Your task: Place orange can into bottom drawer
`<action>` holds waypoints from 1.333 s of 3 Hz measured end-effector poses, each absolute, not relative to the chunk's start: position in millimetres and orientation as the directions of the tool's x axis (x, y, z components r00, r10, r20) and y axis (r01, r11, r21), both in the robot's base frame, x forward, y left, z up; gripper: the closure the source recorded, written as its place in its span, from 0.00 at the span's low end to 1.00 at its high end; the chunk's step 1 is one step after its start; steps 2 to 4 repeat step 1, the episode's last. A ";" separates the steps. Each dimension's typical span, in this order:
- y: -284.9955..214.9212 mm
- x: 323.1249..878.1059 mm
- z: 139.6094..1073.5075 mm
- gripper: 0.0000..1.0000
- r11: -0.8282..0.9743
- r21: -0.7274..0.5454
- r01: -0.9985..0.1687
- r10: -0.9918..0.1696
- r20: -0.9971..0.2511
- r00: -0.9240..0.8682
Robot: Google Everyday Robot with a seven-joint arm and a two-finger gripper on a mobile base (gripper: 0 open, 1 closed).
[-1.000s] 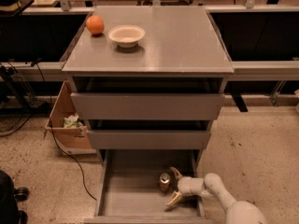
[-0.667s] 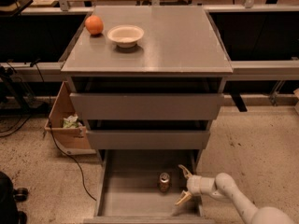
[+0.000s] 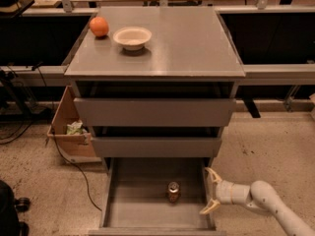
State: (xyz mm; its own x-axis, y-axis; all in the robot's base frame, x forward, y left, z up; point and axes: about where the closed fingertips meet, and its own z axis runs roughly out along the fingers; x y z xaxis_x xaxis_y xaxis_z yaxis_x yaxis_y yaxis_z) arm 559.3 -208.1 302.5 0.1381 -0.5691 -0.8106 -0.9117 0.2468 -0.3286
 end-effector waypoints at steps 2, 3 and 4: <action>-207.2 552.7 312.5 0.00 0.234 -0.333 -0.913 -0.571 -0.808 0.148; -207.2 552.7 312.5 0.00 0.234 -0.333 -0.913 -0.571 -0.808 0.148; -207.2 552.7 312.5 0.00 0.234 -0.333 -0.913 -0.571 -0.808 0.148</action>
Offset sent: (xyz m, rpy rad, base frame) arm 0.0000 0.0000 0.0000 0.0000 0.0000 0.0000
